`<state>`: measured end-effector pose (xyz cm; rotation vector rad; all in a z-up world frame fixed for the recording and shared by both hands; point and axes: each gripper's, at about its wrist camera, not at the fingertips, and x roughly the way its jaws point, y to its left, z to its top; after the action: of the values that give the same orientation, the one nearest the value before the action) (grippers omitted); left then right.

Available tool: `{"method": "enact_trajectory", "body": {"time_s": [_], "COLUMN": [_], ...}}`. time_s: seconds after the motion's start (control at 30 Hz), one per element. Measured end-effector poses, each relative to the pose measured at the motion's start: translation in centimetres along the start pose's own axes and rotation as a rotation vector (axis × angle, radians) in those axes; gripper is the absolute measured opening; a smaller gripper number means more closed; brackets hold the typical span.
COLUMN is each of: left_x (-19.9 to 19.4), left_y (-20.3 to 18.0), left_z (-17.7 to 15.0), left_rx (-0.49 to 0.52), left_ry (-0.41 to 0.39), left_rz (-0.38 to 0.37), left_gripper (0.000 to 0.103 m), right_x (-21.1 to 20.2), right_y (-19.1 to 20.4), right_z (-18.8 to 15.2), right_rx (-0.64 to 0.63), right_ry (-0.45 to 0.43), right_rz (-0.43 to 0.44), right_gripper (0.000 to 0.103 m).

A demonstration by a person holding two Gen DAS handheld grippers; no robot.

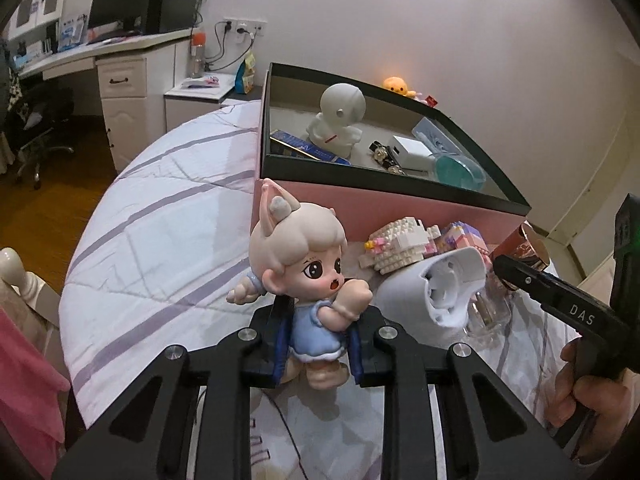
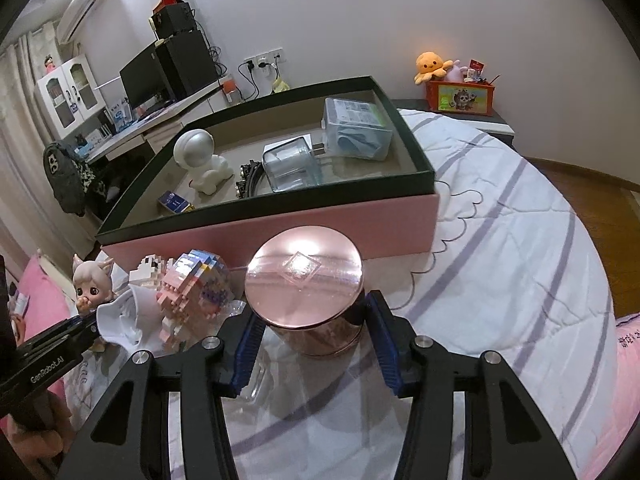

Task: Organize rigid objects
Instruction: 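Grasp the doll figurine with the left tool while the right tool grasps the rose-gold jar, then carry the doll and rose-gold jar into the pink tray and open both tools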

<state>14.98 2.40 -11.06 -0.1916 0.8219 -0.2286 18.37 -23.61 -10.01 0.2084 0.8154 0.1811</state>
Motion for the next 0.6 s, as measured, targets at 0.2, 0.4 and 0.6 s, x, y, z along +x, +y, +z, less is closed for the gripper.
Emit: {"method": "enact_trajectory", "body": {"time_s": [0.2,0.4,0.6], "left_x": [-2.1,-4.4,-6.7], "left_y": [-1.0,-1.8,-2.3], "left_z": [0.0,0.9,2.7], "left_rx": [0.033,0.059,0.084], "left_ry": [-0.041,-0.088,-0.147], "left_rz": [0.023,0.026,0.021], "left_gripper": [0.024,0.024,0.024], "right_x": [-2.0,-4.3,-6.2], "right_y": [0.2,1.3,2.6], "right_z": [0.1,1.0,2.8], "right_rx": [-0.004,-0.032,-0.075], "right_ry": [-0.025,-0.071,-0.119], "right_rz": [0.011,0.027,0.048], "right_gripper": [0.051,0.051,0.051]}}
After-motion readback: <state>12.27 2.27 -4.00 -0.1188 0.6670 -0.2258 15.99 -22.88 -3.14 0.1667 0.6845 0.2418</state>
